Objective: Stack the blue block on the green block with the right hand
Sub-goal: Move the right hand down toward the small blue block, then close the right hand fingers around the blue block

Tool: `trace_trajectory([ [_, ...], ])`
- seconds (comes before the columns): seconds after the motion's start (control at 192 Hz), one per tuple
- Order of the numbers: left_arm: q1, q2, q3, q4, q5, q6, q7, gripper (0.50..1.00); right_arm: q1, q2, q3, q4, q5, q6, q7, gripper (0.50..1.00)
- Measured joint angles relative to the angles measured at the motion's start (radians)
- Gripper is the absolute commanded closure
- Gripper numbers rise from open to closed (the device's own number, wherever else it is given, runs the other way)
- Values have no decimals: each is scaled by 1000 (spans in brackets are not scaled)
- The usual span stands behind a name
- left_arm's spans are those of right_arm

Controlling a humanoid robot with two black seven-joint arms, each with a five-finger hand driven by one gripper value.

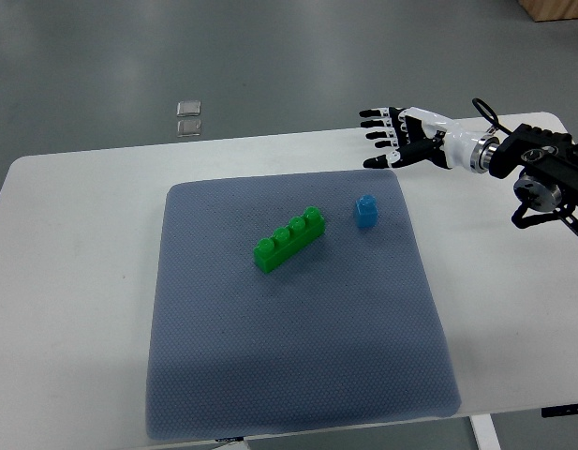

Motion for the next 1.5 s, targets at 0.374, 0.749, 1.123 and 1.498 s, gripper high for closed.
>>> trace_trajectory([
  [0.374, 0, 0, 0, 0, 0, 0, 0, 500, 96, -52, -185, 72, -428, -101, 1, 581],
  [0.749, 0, 0, 0, 0, 0, 0, 0, 500, 172, 31, -376, 92, -450, -231, -14, 581],
  [1.123, 0, 0, -1, 0, 0, 0, 0, 500, 137, 17, -383, 143, -510, -268, -13, 595],
  [1.498, 0, 0, 0, 0, 0, 0, 0, 500, 108, 18, -383, 139, -571, -289, -13, 673],
])
